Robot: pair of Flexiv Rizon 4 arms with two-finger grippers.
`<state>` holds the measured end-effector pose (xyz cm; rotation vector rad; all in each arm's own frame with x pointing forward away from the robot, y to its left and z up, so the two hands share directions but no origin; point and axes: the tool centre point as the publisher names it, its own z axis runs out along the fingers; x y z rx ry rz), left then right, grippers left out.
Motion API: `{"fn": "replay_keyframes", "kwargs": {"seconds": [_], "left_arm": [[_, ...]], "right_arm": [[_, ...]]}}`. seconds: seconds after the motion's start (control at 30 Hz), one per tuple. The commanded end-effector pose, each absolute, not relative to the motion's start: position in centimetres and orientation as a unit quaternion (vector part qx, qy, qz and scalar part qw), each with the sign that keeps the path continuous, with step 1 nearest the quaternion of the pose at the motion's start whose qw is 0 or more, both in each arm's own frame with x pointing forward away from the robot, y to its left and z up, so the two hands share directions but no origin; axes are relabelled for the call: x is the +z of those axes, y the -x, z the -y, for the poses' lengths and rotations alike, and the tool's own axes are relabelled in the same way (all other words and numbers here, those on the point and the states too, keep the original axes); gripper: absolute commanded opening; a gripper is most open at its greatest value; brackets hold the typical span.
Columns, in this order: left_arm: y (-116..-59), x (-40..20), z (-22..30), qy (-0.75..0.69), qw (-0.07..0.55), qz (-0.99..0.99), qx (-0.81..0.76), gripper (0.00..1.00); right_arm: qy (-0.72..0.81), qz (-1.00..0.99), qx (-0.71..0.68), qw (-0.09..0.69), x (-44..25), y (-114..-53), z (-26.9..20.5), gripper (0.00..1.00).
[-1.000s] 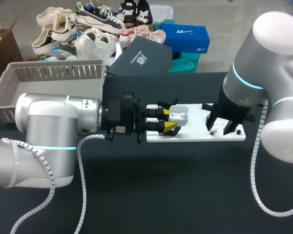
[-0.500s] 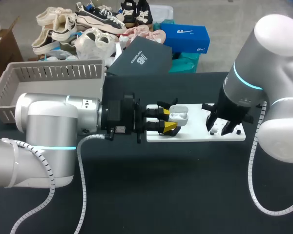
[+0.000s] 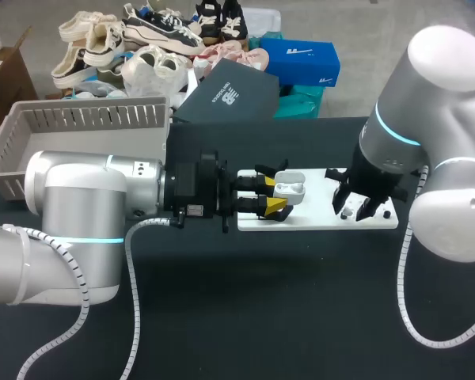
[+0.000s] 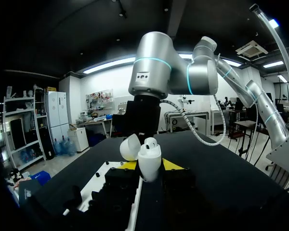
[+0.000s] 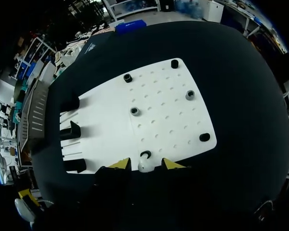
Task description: Pick up each earbud case from the left stands, insert the matching earbuds, close the lid, and place the case in the box.
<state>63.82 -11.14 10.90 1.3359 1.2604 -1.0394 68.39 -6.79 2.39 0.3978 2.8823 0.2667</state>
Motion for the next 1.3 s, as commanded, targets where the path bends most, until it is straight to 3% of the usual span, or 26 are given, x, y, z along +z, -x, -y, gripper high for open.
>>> {"fn": "replay_keyframes", "kwargs": {"seconds": [0.03, 0.43, 0.53, 0.67, 0.77, 1.3], "left_arm": [[-63.9, 10.8, 11.1, -0.552, 0.492, -0.518, -0.430, 0.00], [-63.9, 10.8, 11.1, -0.552, 0.492, -0.518, -0.430, 0.00], [-63.9, 10.8, 11.1, -0.552, 0.492, -0.518, -0.430, 0.00], [-63.9, 10.8, 11.1, -0.552, 0.492, -0.518, -0.430, 0.00], [-63.9, 10.8, 11.1, -0.552, 0.492, -0.518, -0.430, 0.00], [-63.9, 10.8, 11.1, -0.552, 0.492, -0.518, -0.430, 0.00]], "right_arm": [[-0.136, -0.981, 0.091, 0.108, 2.3, -68.6, 6.7, 0.37], [-0.137, -0.981, 0.090, 0.105, 2.1, -68.7, 6.6, 0.29], [-0.137, -0.981, 0.089, 0.104, 2.1, -68.7, 6.6, 0.16], [-0.136, -0.981, 0.089, 0.104, 2.0, -68.7, 6.6, 0.13], [-0.135, -0.981, 0.089, 0.104, 2.1, -68.7, 6.5, 0.00], [-0.132, -0.980, 0.103, 0.107, 3.4, -67.9, 7.3, 0.00]]}}
